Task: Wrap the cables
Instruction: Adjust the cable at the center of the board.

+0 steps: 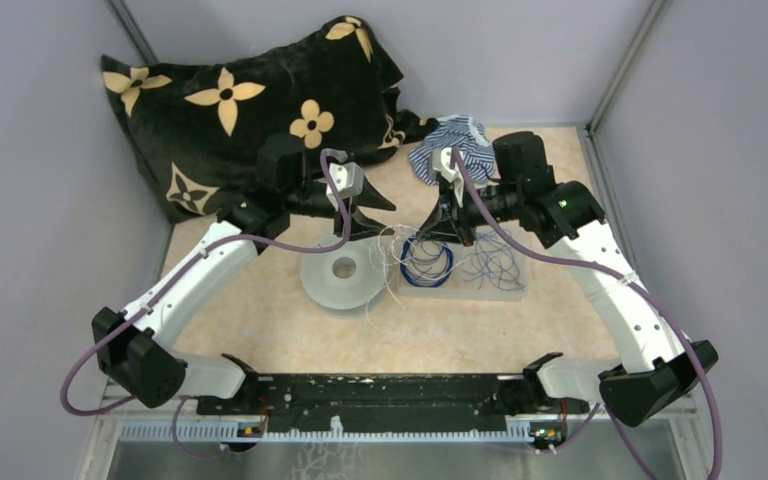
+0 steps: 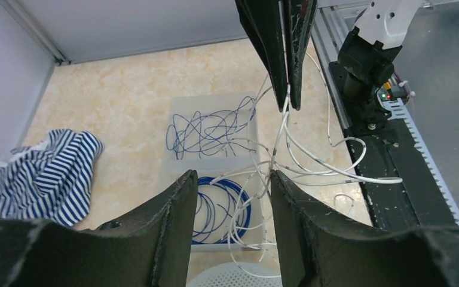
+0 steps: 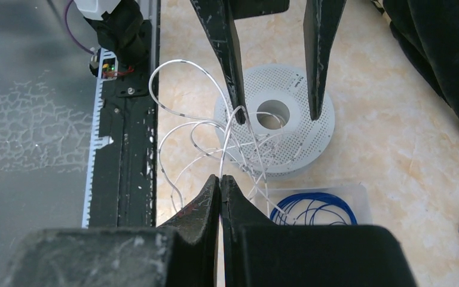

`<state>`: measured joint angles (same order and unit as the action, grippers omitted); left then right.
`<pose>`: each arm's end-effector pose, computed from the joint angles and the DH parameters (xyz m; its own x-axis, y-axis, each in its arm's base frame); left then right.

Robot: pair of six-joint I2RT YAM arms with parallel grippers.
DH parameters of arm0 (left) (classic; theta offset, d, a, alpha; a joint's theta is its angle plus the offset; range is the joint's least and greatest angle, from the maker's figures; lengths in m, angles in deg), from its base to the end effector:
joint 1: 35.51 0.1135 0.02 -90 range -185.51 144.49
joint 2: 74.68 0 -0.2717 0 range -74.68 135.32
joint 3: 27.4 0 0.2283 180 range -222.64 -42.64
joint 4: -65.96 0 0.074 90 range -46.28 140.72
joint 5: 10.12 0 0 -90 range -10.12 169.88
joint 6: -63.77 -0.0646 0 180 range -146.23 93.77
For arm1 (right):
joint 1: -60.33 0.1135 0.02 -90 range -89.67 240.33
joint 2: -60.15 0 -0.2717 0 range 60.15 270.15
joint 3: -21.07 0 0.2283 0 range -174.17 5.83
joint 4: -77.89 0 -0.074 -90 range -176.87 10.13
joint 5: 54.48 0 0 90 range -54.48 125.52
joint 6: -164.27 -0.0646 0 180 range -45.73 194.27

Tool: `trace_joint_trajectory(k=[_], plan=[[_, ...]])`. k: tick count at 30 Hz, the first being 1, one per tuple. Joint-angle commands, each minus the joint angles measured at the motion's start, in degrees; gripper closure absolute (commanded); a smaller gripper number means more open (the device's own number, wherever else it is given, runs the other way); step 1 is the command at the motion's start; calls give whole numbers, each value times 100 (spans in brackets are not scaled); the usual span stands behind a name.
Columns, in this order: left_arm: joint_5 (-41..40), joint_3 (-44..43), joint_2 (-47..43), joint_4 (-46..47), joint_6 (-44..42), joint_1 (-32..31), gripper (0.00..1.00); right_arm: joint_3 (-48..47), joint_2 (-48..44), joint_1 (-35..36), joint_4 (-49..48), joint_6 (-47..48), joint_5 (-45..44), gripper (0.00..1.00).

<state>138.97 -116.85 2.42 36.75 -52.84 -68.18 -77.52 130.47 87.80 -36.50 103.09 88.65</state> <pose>0.2099 -0.2005 0.3961 0.2155 0.1351 -0.9671 0.9753 -0.0798 0.2062 0.1707 0.1470 0.4091 -0.0660 -0.3603 -0.9305 -0.9963 0.0745 0.0419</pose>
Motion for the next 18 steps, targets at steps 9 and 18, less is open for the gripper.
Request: trace_joint_trajectory(k=[9, 18], plan=[[-304, 754, -117, 2068, 1888, -73, 49, 6, -2, -39, -409, -155, 219, 100], [-571, 1112, -27, 3056, 2935, -82, 51, 153, 9, -37, -628, -347, 120, 100]])
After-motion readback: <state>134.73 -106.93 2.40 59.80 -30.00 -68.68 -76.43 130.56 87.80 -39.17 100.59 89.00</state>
